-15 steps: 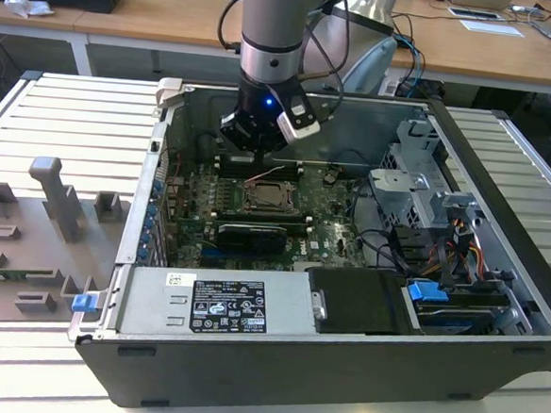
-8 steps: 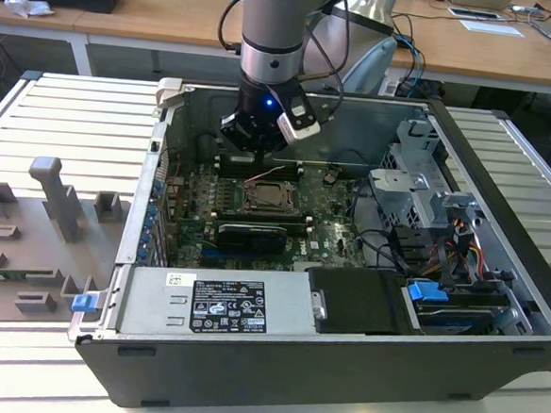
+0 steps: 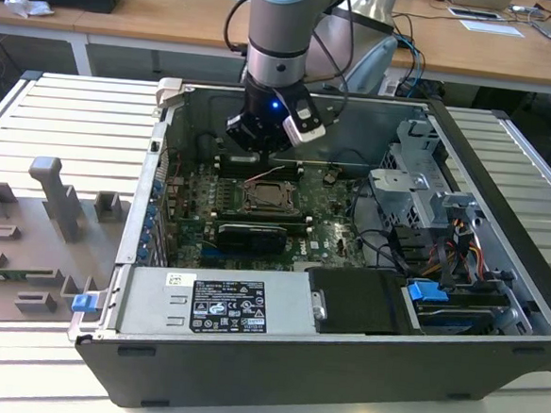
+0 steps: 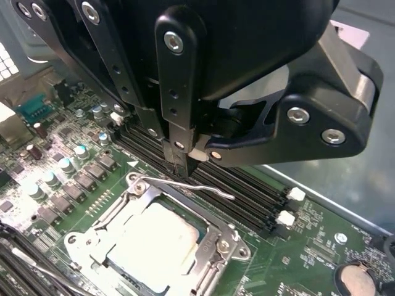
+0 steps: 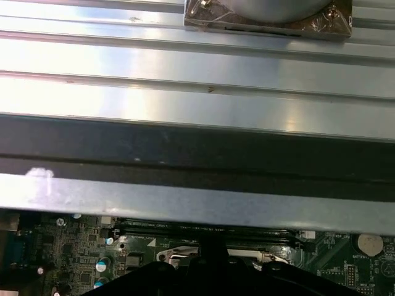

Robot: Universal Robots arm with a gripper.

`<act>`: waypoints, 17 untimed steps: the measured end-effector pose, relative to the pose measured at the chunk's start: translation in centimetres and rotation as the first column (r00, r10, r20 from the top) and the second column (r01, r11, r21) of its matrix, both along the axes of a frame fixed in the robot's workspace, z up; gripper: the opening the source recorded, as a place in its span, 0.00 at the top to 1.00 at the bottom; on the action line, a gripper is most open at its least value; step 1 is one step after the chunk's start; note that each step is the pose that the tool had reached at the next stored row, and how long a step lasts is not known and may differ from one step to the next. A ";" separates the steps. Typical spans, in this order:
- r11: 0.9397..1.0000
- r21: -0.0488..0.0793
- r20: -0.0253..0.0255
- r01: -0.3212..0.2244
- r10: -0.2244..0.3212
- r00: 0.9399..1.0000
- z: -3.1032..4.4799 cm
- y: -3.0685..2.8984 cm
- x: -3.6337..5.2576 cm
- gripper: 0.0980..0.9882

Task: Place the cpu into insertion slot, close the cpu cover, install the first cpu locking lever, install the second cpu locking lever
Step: 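Install the first cpu locking lever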

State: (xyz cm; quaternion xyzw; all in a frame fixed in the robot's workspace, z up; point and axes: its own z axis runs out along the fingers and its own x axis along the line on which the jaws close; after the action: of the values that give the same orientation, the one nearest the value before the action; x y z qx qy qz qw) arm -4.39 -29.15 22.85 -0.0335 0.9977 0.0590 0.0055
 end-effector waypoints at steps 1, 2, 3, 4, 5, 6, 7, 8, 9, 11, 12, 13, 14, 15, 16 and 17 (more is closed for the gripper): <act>1.000 0.000 0.000 0.000 0.000 1.000 -0.03 0.00 0.16 0.99; 1.000 0.000 0.000 0.000 0.000 1.000 -0.05 0.00 0.25 0.99; 1.000 0.000 0.000 0.000 0.000 1.000 -0.08 0.00 0.38 0.99; 1.000 0.000 0.000 0.001 -0.001 1.000 -0.11 0.00 0.50 0.99; 1.000 0.000 0.000 0.001 -0.001 1.000 -0.16 0.00 0.73 0.99; 1.000 0.000 0.000 0.002 -0.002 1.000 -0.19 0.00 0.89 0.99; 1.000 0.000 0.000 0.003 -0.003 1.000 -0.24 0.00 1.14 0.99; 1.000 0.000 0.000 0.004 -0.004 1.000 -0.33 0.00 1.37 0.99; 1.000 0.000 0.000 0.004 -0.004 1.000 -0.39 0.00 1.50 0.99; 1.000 0.000 0.000 0.005 -0.005 1.000 -0.53 0.00 1.68 0.99; 1.000 0.000 0.000 0.006 -0.006 1.000 -0.62 0.00 1.76 0.99; 1.000 0.000 0.000 0.006 -0.006 1.000 -0.71 0.00 1.83 0.99; 1.000 0.000 0.000 0.007 -0.007 1.000 -0.80 0.00 1.91 0.99; 1.000 0.000 0.000 0.008 -0.008 1.000 -0.88 0.00 2.03 0.99; 1.000 0.000 0.000 0.009 -0.009 1.000 -0.93 0.00 2.12 0.99; 1.000 0.001 0.000 0.011 -0.011 1.000 -1.01 0.00 2.19 0.99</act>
State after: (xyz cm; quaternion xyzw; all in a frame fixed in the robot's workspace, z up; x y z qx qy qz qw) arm -2.20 -29.15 21.85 -0.0283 0.9978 0.0594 0.0058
